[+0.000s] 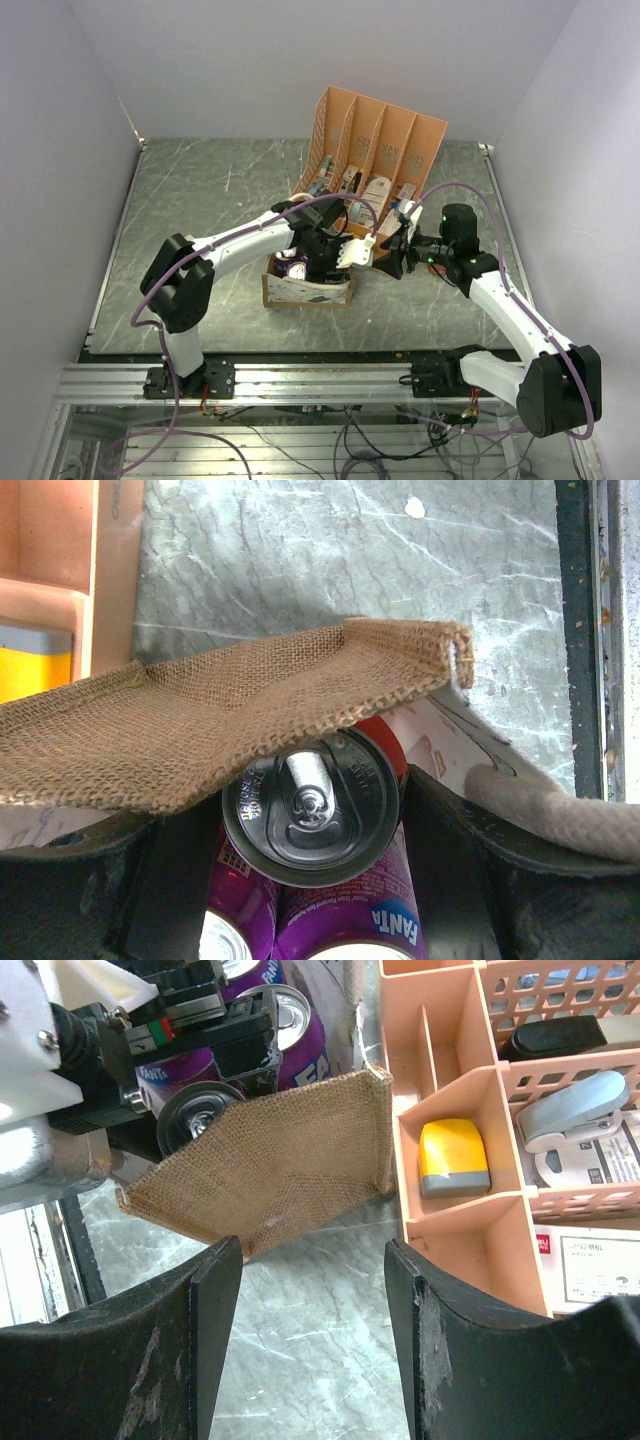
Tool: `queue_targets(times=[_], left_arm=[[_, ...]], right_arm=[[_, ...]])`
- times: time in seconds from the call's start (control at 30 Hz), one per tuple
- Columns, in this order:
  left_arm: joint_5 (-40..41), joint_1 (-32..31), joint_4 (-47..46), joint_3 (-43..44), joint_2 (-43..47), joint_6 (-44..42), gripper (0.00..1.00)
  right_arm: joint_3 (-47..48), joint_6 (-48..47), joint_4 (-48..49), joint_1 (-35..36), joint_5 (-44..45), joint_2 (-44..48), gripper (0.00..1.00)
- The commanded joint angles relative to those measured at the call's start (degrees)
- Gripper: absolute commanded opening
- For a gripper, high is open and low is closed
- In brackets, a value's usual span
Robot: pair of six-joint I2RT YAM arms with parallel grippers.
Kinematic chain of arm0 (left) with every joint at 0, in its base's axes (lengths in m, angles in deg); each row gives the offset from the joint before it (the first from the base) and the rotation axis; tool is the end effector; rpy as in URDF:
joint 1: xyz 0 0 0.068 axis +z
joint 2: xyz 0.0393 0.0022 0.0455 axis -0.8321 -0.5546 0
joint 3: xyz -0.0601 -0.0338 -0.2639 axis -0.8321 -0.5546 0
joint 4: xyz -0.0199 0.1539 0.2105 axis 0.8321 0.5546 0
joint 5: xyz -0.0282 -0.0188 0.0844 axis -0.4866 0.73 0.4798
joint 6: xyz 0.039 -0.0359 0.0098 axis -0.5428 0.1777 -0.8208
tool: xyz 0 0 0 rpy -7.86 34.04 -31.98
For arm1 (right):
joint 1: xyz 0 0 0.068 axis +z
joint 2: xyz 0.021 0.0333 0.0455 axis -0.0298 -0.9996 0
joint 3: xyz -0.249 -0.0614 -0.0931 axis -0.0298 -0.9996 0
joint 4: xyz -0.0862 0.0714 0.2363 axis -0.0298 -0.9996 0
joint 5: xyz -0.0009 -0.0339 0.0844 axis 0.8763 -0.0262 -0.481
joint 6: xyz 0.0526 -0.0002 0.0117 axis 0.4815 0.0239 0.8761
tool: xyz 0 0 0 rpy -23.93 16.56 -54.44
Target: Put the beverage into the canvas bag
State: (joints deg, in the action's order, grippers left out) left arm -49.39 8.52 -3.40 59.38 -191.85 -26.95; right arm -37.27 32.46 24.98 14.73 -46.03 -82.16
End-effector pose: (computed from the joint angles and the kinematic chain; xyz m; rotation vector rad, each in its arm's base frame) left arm 0.2348 -0.2843 0.2338 2.0796 1.6866 -0.6819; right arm 0.2133 0.0766 0.2528 -0.9841 1.7927 0.8489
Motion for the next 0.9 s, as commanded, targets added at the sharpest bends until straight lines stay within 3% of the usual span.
queue_targets(times=[0.0,0.1,0.23,0.47,0.57,0.87], left_arm=[[0.9,-1.0,-0.5,1.1,-0.6,2.4,0.5],[1.9,-1.1,1.1,2.1,-1.6,3.1,0.52],[3.2,-1.2,-1.0,-0.5,-0.2,3.4,0.64],[4.2,-1.2,-0.1,0.7,-0.7,5.7,0.69],[4.3,-1.4,-1.5,-0.4,0.0,5.9,0.81],[4.7,-1.6,0.5,-0.3,0.6,5.7,0.84]], right_arm=[[0.4,-2.0,-0.9,-0.7,-0.2,1.2,0.59],[0.4,-2.1,-1.0,-0.9,0.1,1.0,0.59],[0.5,-2.7,-1.2,-1.0,-0.1,0.8,0.59],[0.7,-2.9,-1.4,-1.4,0.0,0.7,0.59],[0.7,-3.1,-1.5,-1.5,-0.4,0.8,0.59],[0.7,-2.8,-1.1,-1.5,-0.1,0.5,0.59]])
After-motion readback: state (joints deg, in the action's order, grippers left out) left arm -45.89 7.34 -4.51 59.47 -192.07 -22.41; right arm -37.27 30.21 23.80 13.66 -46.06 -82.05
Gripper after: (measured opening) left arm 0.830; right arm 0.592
